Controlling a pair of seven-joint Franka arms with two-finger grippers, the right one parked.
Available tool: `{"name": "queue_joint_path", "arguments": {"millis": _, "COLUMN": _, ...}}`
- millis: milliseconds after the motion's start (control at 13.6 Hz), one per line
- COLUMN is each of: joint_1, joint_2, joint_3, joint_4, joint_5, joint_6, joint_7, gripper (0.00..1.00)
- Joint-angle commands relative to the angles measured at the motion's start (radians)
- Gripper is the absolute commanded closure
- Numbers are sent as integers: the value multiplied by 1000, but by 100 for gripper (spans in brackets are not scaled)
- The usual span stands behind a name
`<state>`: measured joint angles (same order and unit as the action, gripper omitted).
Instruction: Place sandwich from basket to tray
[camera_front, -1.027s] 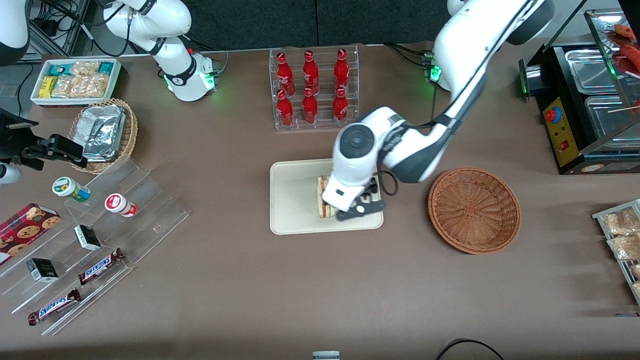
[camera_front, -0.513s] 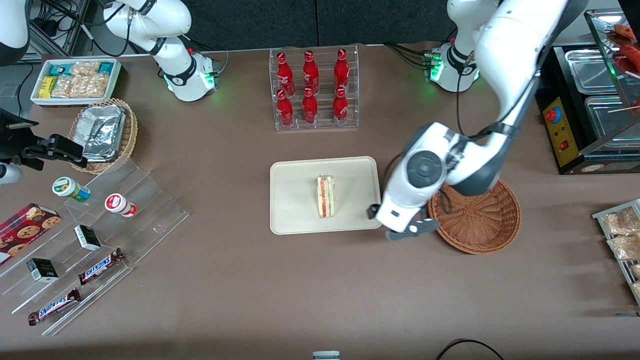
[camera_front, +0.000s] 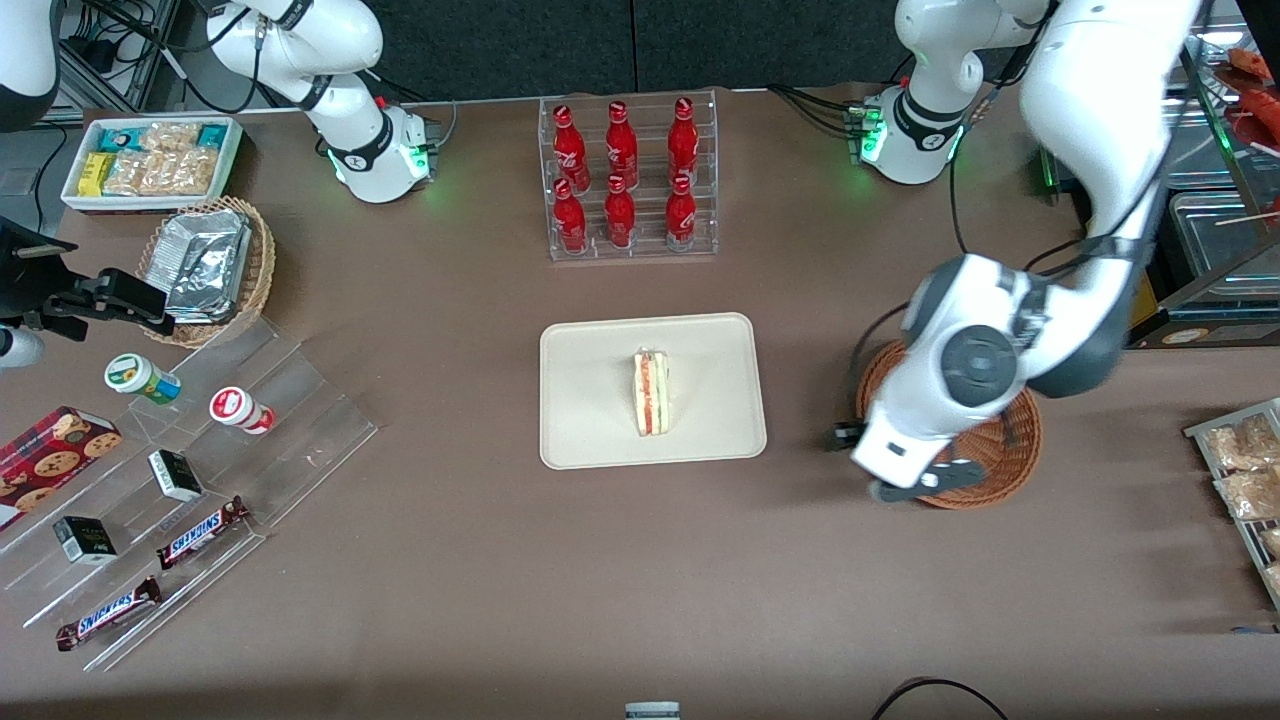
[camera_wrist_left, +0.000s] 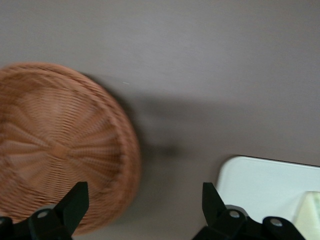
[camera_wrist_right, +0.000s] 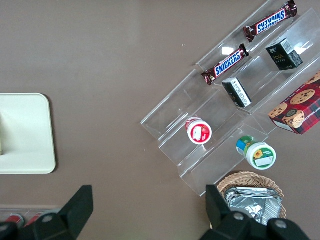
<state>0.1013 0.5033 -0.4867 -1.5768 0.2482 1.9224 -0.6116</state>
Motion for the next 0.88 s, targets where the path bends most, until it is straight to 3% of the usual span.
{"name": "queue_joint_path", "arguments": {"millis": 0, "joint_1": 67, "joint_2": -64, "joint_3": -6, "joint_4": -35, "joint_5": -24, "joint_6": -54, "joint_7": 154, "gripper": 0}}
{"name": "queue_joint_path", "arguments": {"millis": 293, "joint_1": 43, "joint_2": -144, "joint_3": 75, "joint_4": -28, "joint_5": -95, "joint_6": -138, "joint_7": 231, "gripper": 0}}
{"name": "queue_joint_path", "arguments": {"millis": 660, "joint_1": 43, "joint_2": -233, "joint_3": 91, "joint_4": -43, "joint_5": -138, "joint_6": -249, "joint_7": 302, "gripper": 0}}
{"name": "queue_joint_path", "arguments": {"millis": 807, "joint_1": 41, "joint_2": -293, "joint_3": 115, "joint_4": -74, "joint_5": -145, "joint_6": -293, "joint_7": 422, "gripper": 0}}
